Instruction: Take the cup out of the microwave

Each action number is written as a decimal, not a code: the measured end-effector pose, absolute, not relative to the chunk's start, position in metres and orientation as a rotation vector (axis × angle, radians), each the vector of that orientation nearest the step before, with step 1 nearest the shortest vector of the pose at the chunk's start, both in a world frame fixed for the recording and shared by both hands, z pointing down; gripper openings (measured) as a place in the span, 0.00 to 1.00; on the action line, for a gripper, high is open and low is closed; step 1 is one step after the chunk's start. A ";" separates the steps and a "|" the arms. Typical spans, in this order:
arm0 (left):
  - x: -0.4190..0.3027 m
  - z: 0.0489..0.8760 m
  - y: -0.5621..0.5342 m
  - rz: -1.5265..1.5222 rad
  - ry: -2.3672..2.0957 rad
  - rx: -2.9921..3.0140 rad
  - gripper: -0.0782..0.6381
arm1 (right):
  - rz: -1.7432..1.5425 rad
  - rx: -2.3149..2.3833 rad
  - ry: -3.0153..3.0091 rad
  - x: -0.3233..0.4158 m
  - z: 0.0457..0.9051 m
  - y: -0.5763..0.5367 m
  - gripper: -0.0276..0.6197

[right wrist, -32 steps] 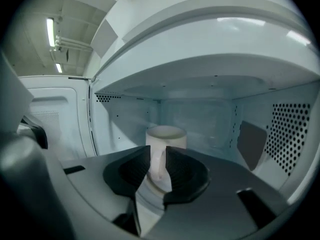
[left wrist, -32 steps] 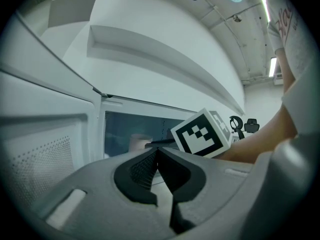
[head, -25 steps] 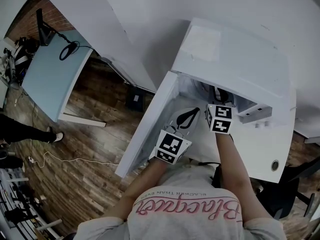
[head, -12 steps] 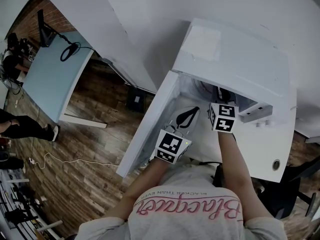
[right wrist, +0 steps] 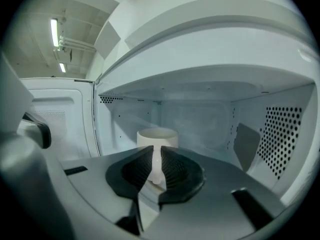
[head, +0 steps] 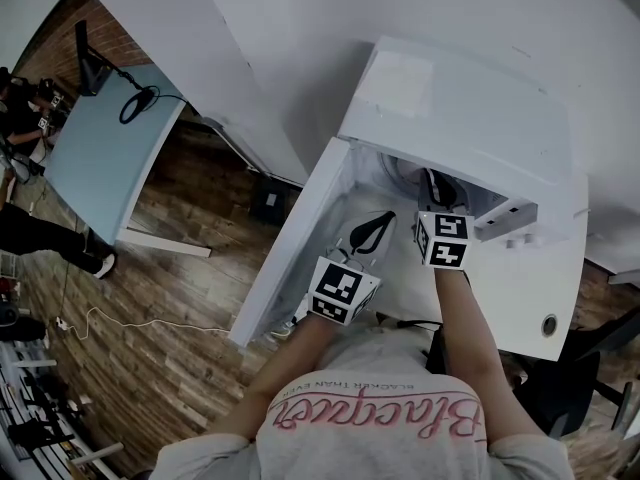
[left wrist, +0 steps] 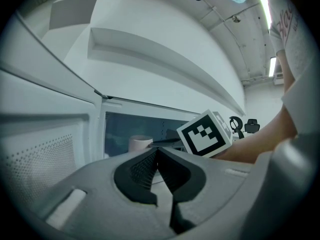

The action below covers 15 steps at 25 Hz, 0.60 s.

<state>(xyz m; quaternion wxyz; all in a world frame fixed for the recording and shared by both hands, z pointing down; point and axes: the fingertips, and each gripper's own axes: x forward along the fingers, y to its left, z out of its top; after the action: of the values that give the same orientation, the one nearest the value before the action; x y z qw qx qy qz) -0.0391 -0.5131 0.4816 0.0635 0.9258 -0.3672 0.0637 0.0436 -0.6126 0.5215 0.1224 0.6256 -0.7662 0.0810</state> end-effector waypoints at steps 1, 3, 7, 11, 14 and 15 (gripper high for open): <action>-0.038 0.481 -0.512 0.190 -1.110 2.798 0.12 | 0.236 1.825 -2.239 0.044 0.521 -0.611 0.13; -0.036 0.479 -0.510 0.187 -1.114 2.800 0.12 | 0.237 1.821 -2.246 0.046 0.520 -0.607 0.13; -0.032 0.477 -0.504 0.184 -1.123 2.798 0.12 | 0.238 1.809 -2.267 0.049 0.515 -0.598 0.13; -0.029 0.474 -0.498 0.175 -1.142 2.791 0.12 | 0.228 1.790 -2.290 0.050 0.510 -0.588 0.13; -0.026 0.471 -0.493 0.166 -1.159 2.786 0.12 | 0.230 1.777 -2.303 0.053 0.508 -0.580 0.13; -0.026 0.470 -0.491 0.164 -1.164 2.783 0.12 | 0.231 1.772 -2.308 0.054 0.506 -0.577 0.13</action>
<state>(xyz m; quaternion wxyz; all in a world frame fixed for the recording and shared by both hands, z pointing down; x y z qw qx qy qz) -0.0257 -0.4910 0.4702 0.0599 0.9195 -0.3847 0.0542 0.0538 -0.5773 0.5064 0.1111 0.6032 -0.7859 0.0785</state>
